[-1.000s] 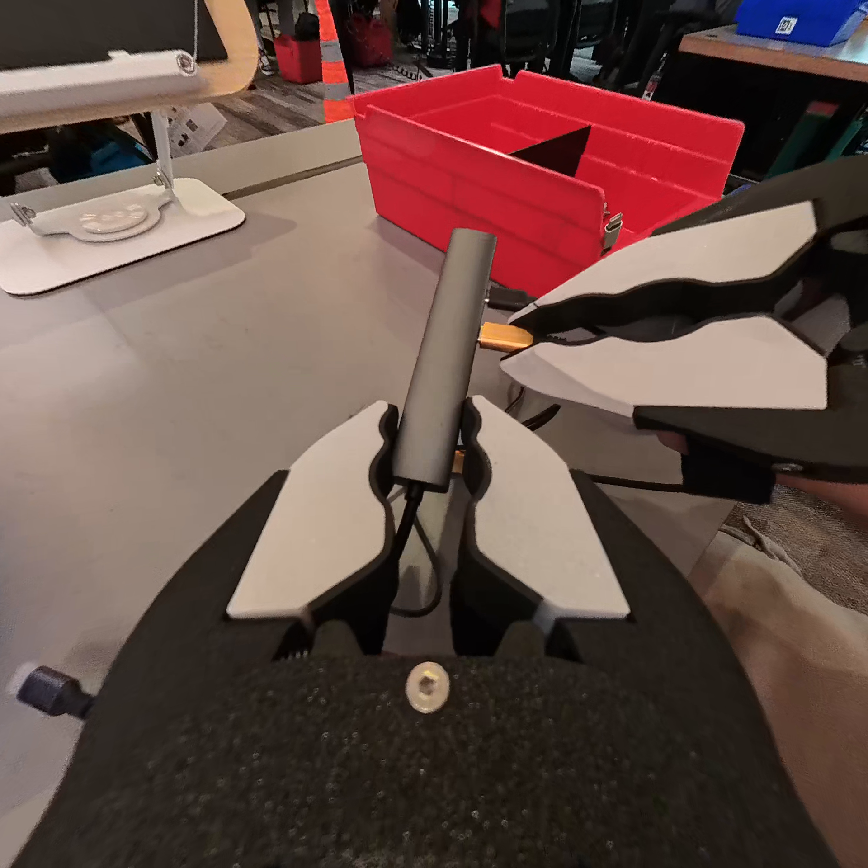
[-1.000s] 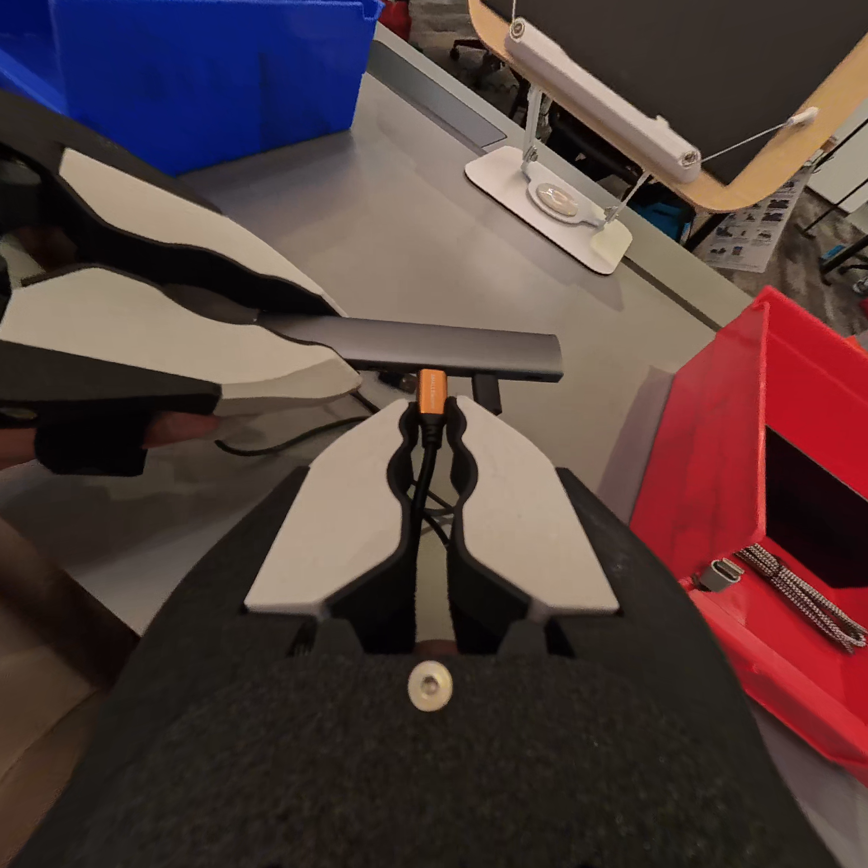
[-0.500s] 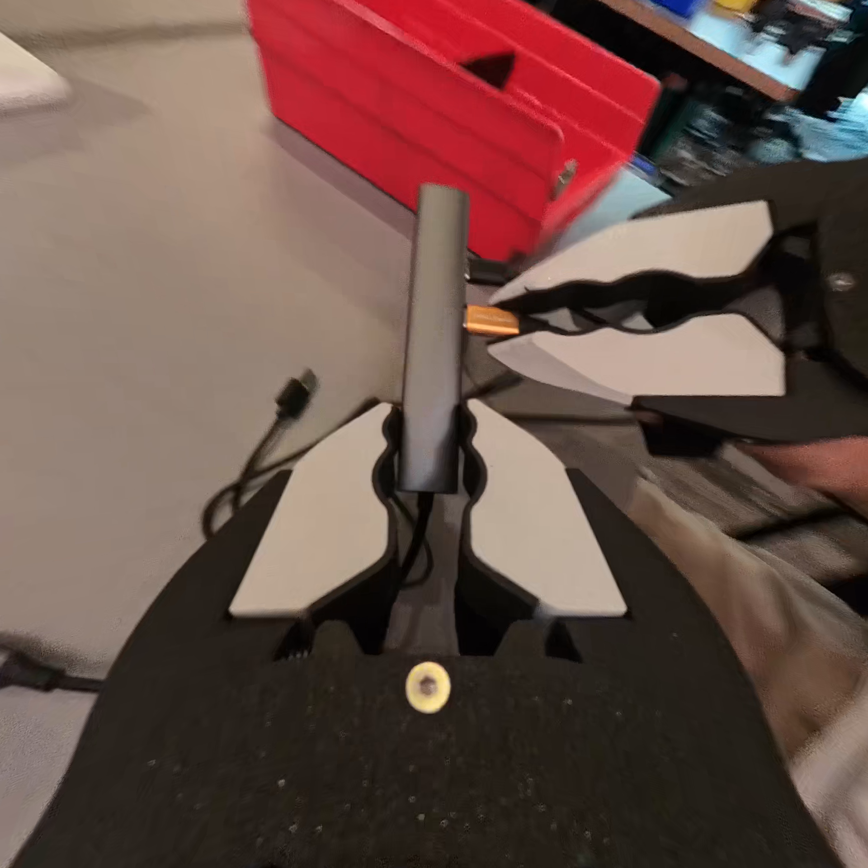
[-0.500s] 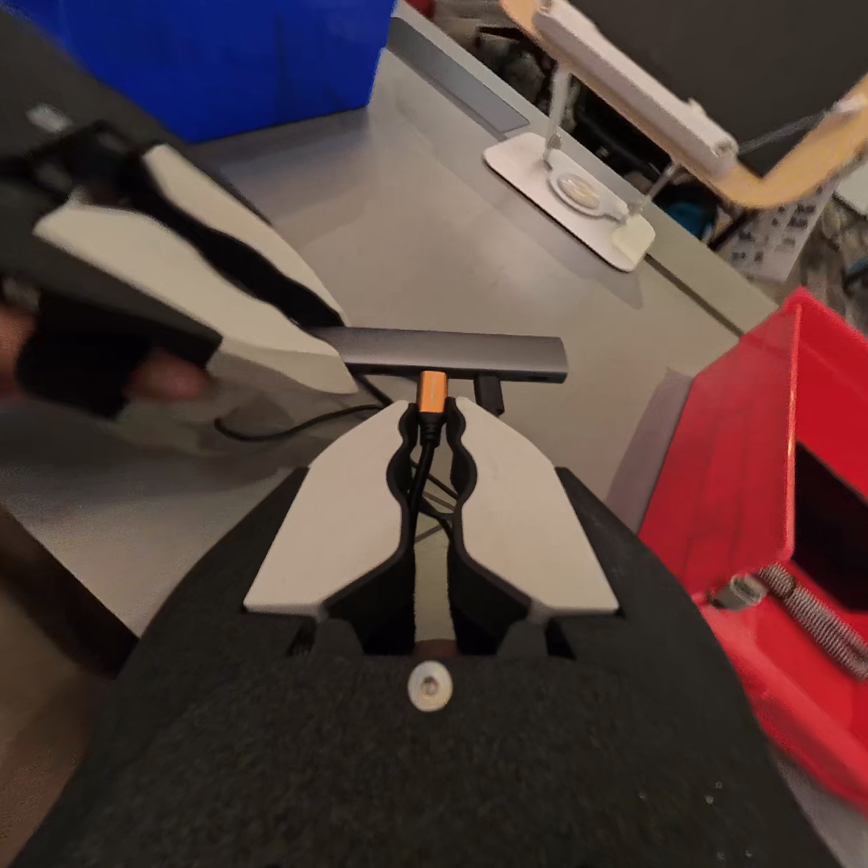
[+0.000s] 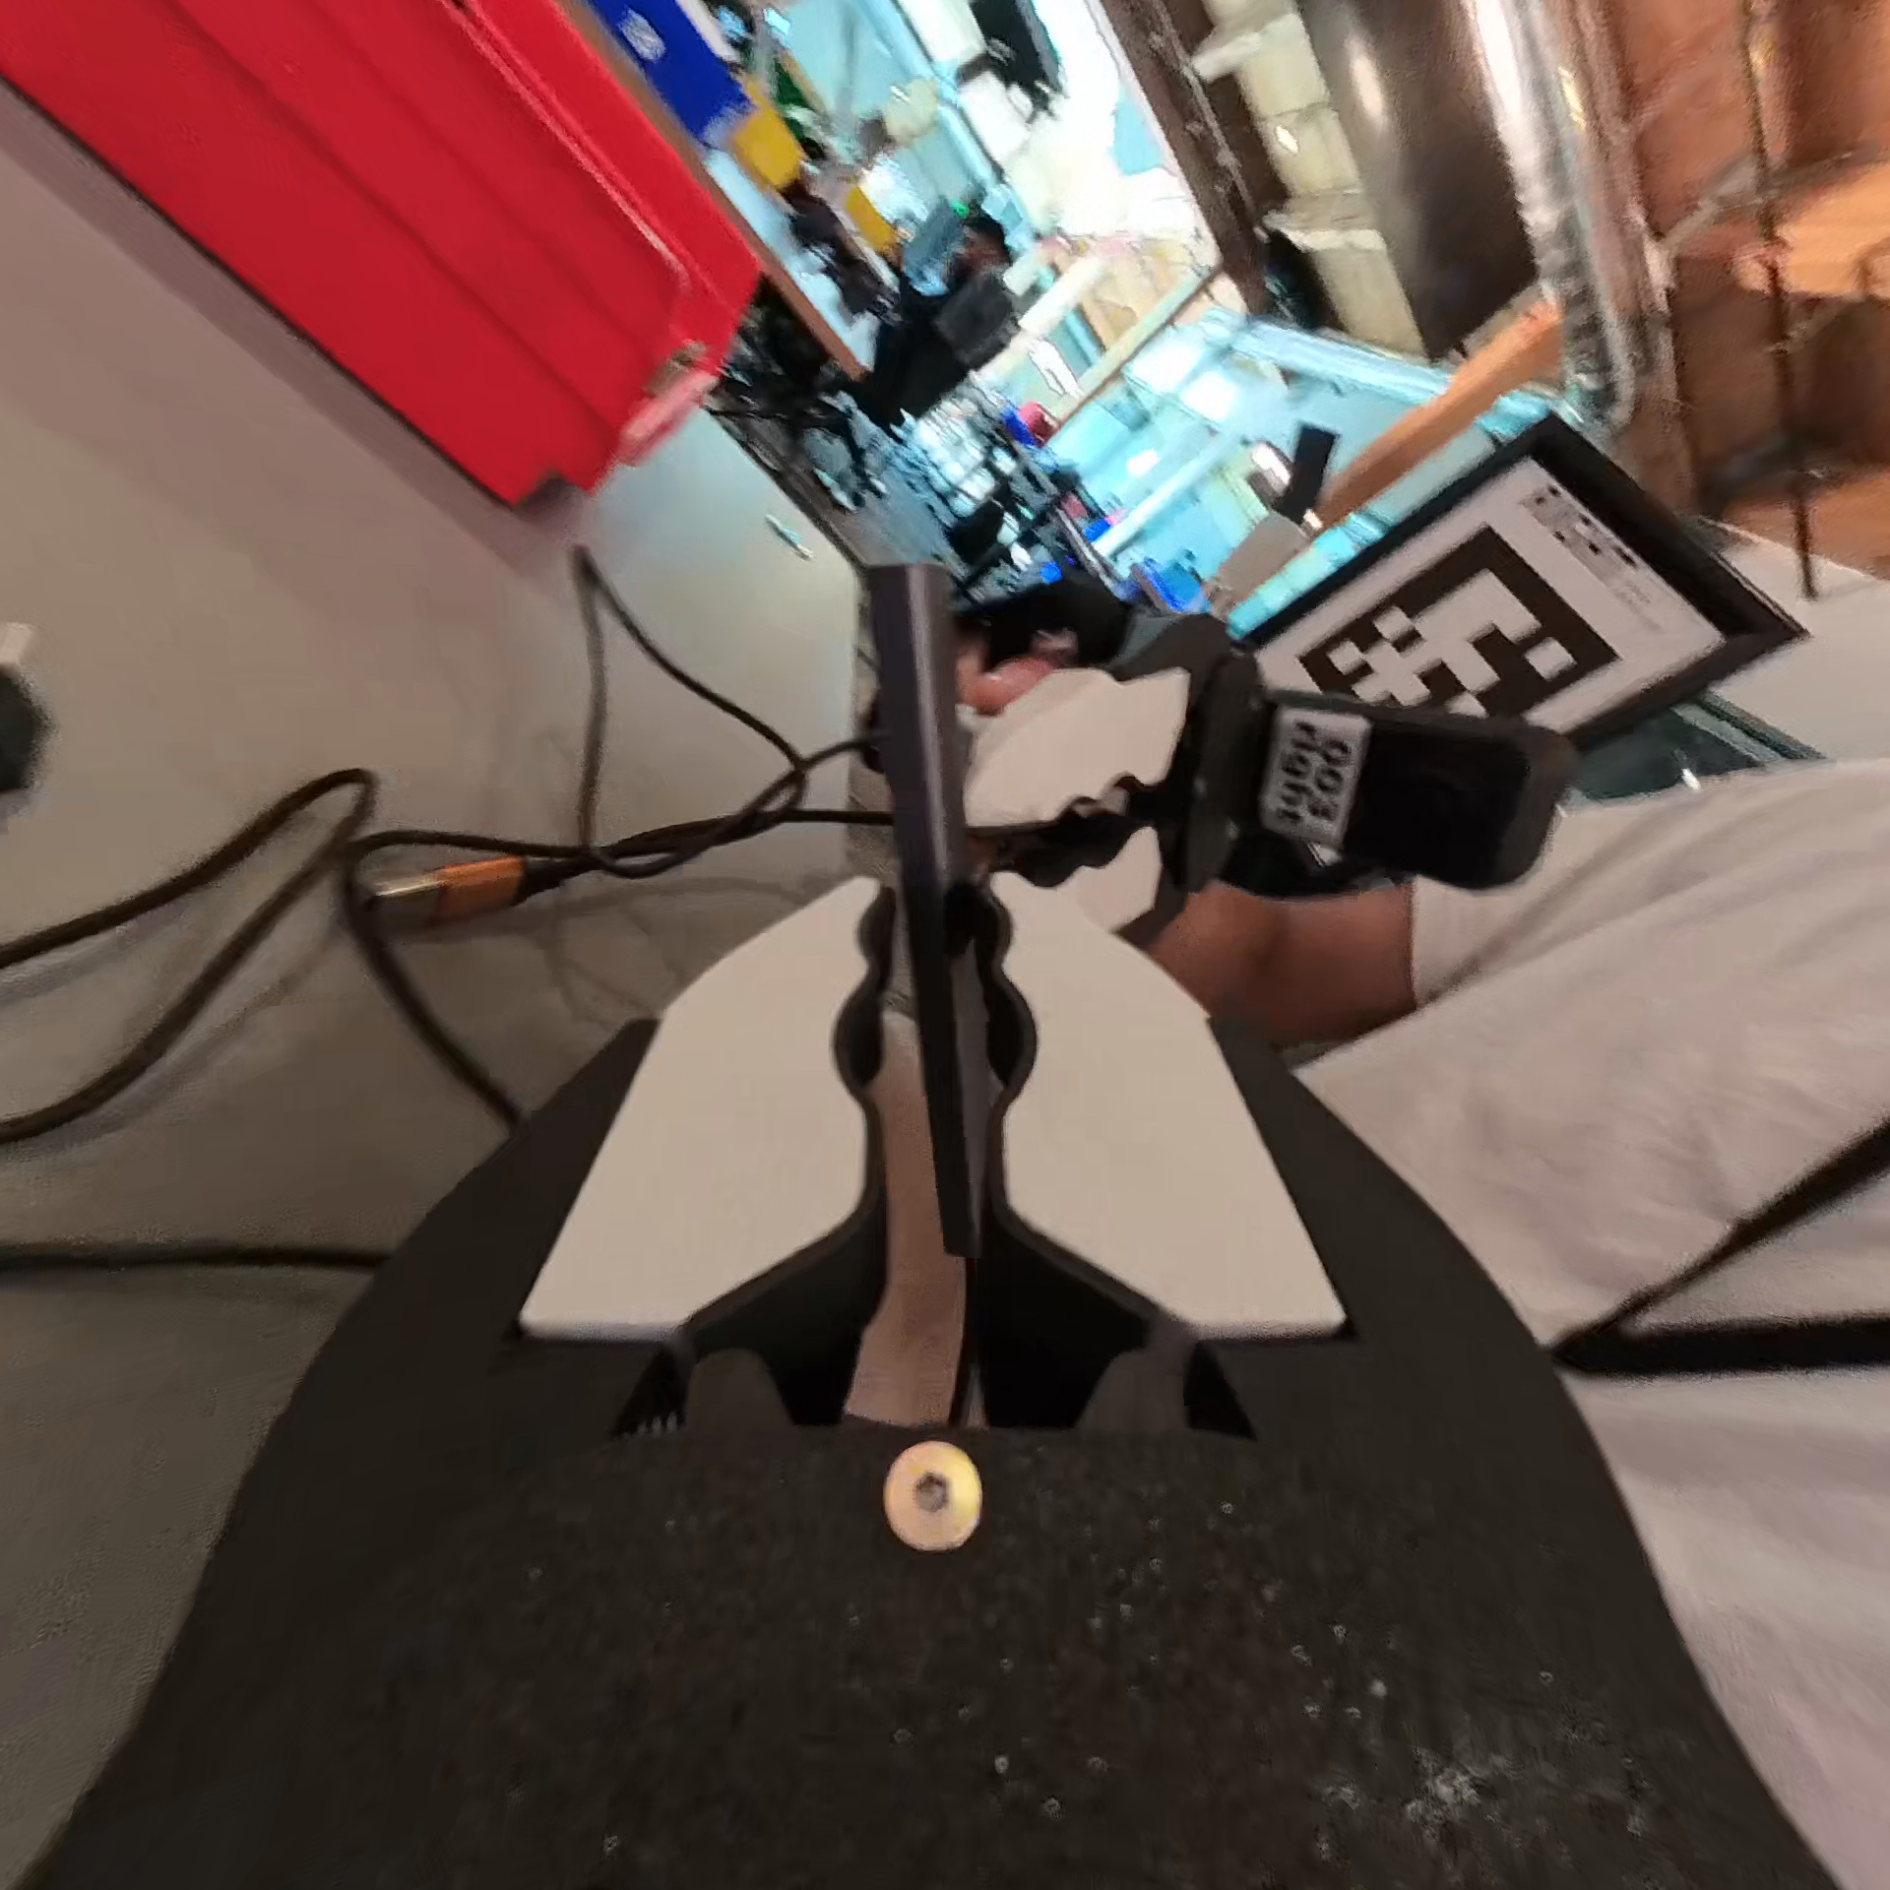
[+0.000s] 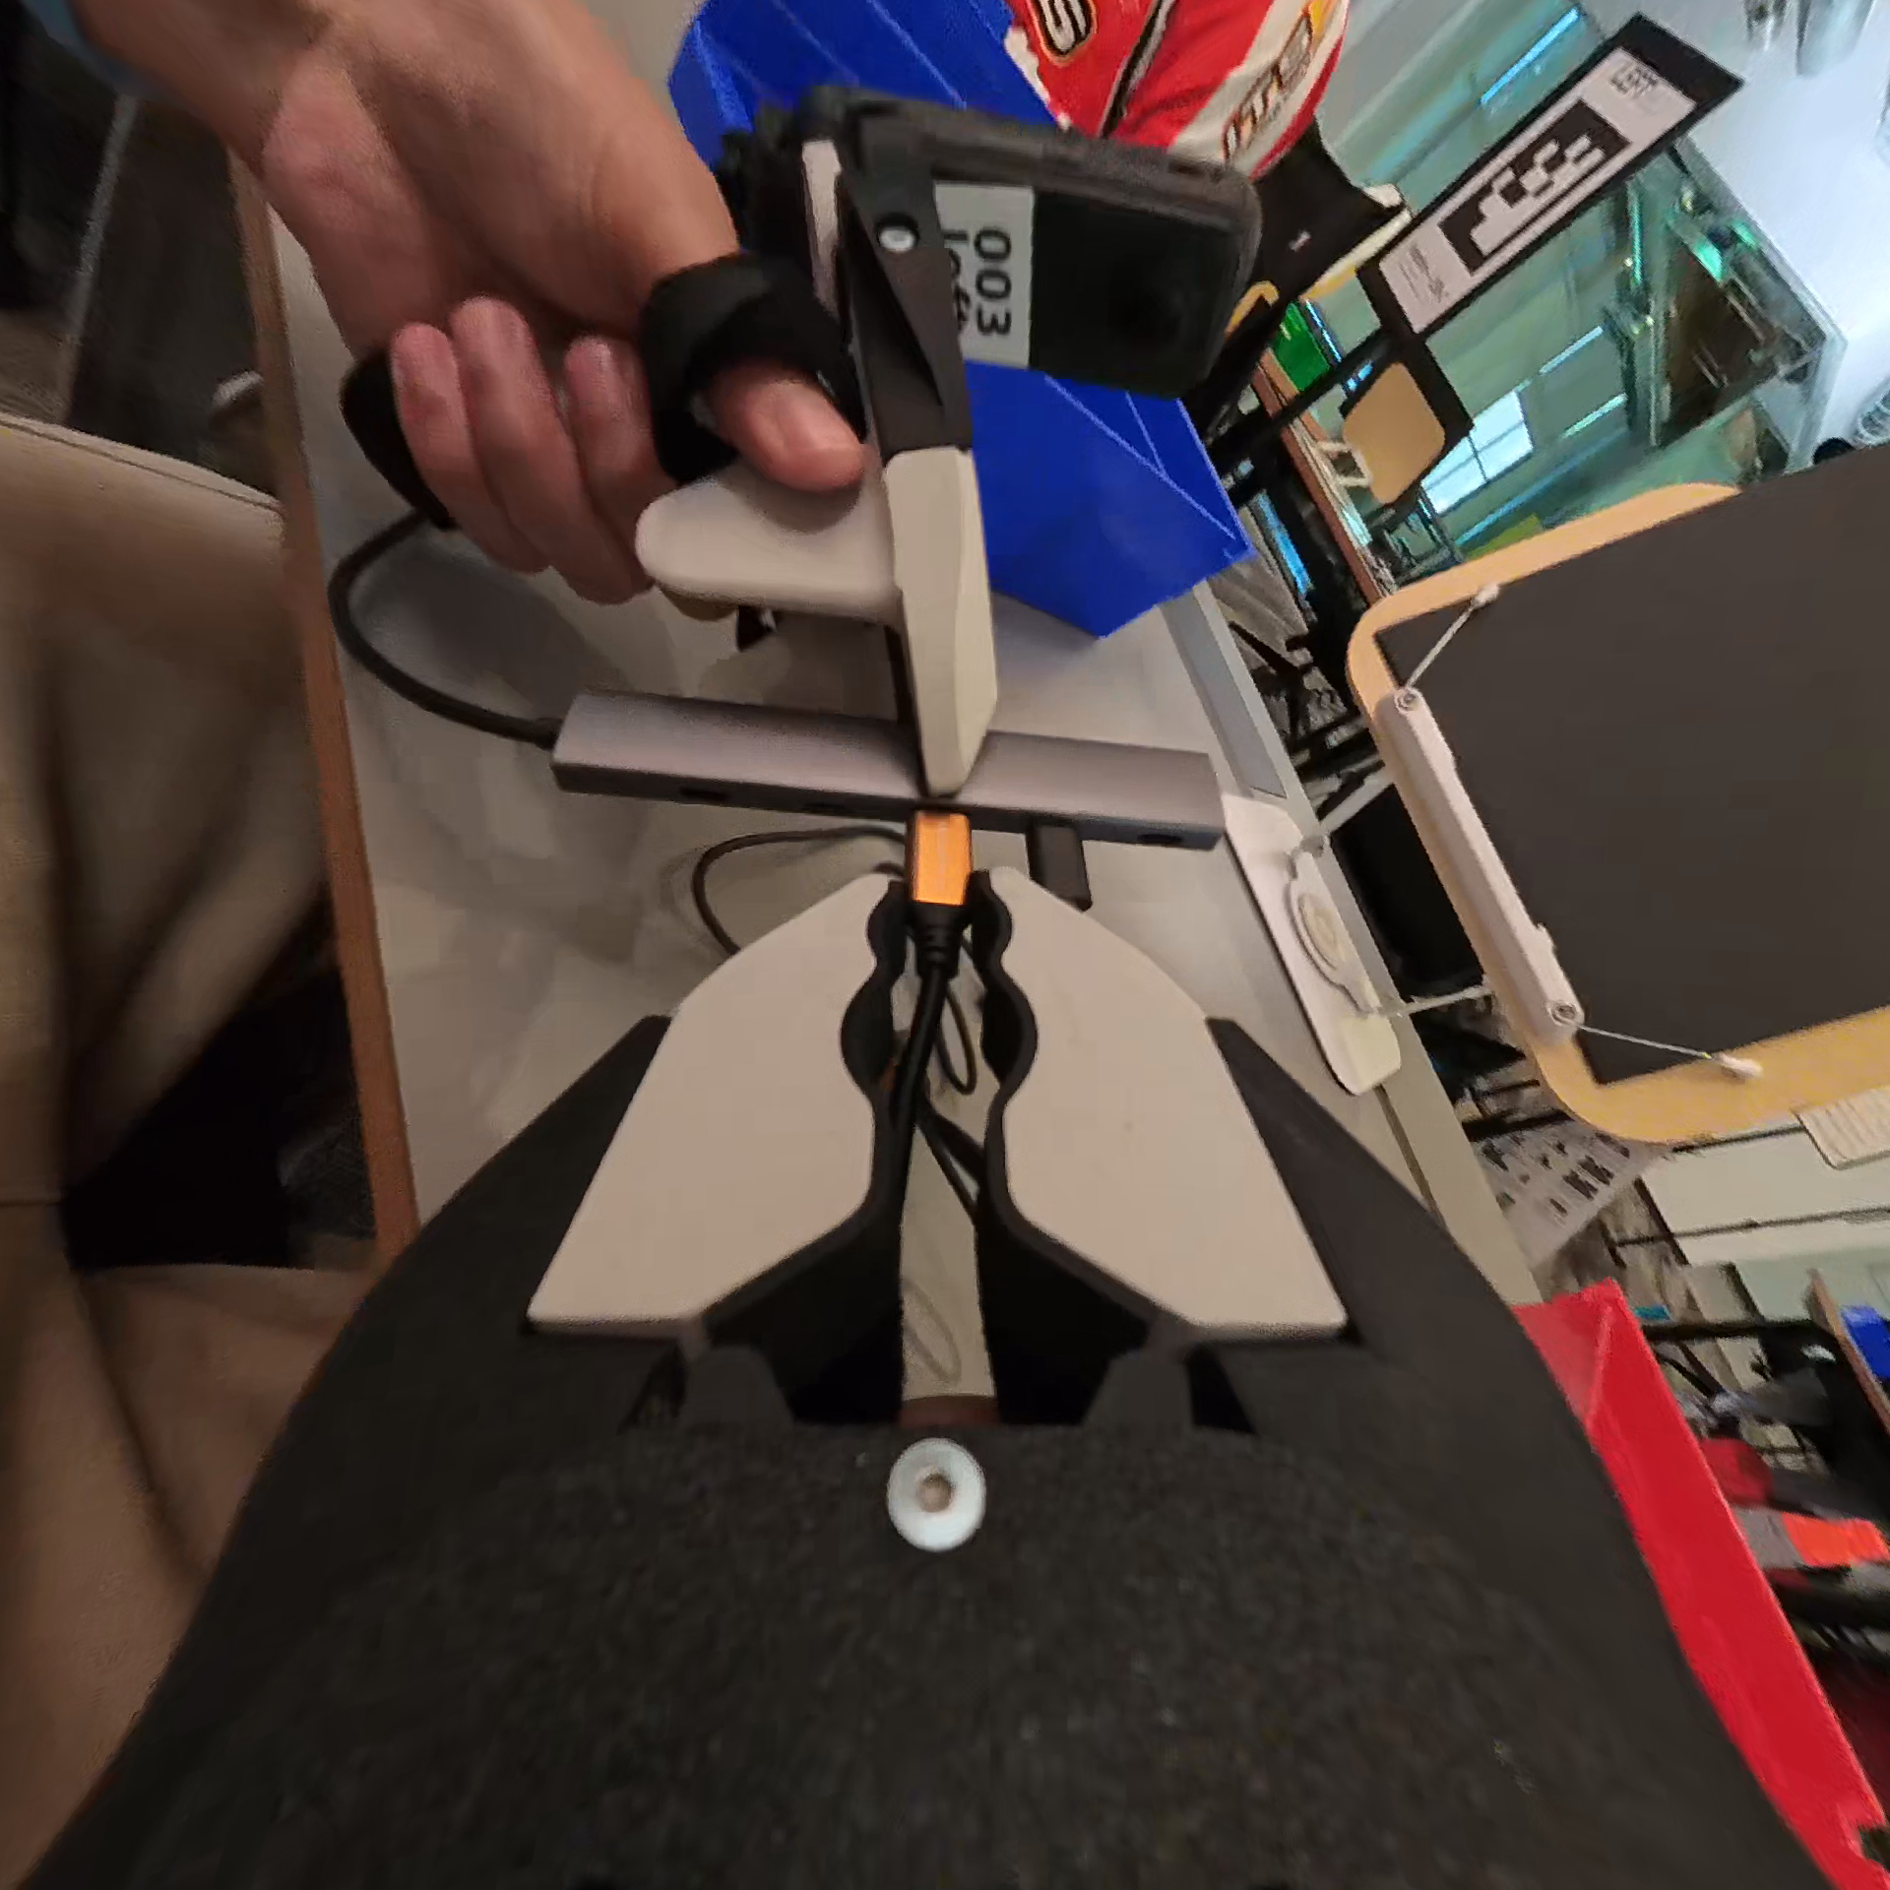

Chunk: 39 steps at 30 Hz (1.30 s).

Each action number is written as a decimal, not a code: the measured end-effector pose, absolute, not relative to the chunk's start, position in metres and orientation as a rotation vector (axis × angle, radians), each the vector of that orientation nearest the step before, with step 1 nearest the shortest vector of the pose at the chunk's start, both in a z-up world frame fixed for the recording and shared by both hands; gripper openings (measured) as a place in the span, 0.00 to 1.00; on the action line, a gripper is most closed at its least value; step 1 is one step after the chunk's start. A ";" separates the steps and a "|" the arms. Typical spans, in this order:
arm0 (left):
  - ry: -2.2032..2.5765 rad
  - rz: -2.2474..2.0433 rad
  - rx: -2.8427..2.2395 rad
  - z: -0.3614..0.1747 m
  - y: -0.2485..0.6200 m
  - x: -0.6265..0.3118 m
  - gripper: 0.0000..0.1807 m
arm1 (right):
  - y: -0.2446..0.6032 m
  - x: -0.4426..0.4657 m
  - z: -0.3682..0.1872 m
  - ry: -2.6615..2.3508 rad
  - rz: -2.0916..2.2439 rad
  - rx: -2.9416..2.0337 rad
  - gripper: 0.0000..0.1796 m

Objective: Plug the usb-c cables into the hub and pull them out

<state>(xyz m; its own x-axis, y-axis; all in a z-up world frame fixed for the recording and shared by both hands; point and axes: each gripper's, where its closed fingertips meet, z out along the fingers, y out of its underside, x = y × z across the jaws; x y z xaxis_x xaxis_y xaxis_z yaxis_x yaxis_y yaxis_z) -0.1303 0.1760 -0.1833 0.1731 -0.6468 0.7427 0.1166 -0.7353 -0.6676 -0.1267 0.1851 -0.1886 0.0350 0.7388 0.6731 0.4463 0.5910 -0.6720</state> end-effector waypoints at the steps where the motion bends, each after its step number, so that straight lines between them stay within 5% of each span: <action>1: 0.535 -1.621 -1.849 -0.184 0.172 -0.128 0.06 | 0.184 -0.127 -0.190 -1.606 0.332 -1.024 0.06; 13: 0.506 -1.393 -1.588 -0.151 0.193 -0.153 0.05 | 0.195 -0.130 -0.163 -1.112 1.442 -1.647 0.16; 18: 0.555 -1.388 -1.596 -0.158 0.190 -0.130 0.05 | 0.187 -0.142 -0.160 -1.004 1.685 -1.640 0.13; 23: 0.547 -1.448 -1.560 -0.153 0.187 -0.127 0.05 | 0.189 -0.135 -0.156 -0.984 1.718 -1.619 0.04; 30: 0.615 -1.370 -1.525 -0.146 0.180 -0.125 0.05 | 0.183 -0.130 -0.150 -1.047 1.758 -1.573 0.04; 34: 0.266 -1.282 -1.326 -0.104 0.201 -0.236 0.05 | 0.246 -0.067 -0.129 -0.808 1.708 -1.526 0.04; 39: 0.538 -1.089 -1.524 -0.127 0.193 -0.174 0.05 | 0.238 -0.091 -0.164 -1.043 1.438 -1.657 0.04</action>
<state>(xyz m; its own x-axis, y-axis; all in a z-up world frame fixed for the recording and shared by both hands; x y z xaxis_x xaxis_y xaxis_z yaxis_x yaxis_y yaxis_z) -0.1742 0.1930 -0.1272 0.4683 -0.8150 0.3412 0.2237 -0.2642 -0.9382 -0.0907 0.2384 -0.1639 0.0605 0.9015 -0.4286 0.1278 -0.4328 -0.8924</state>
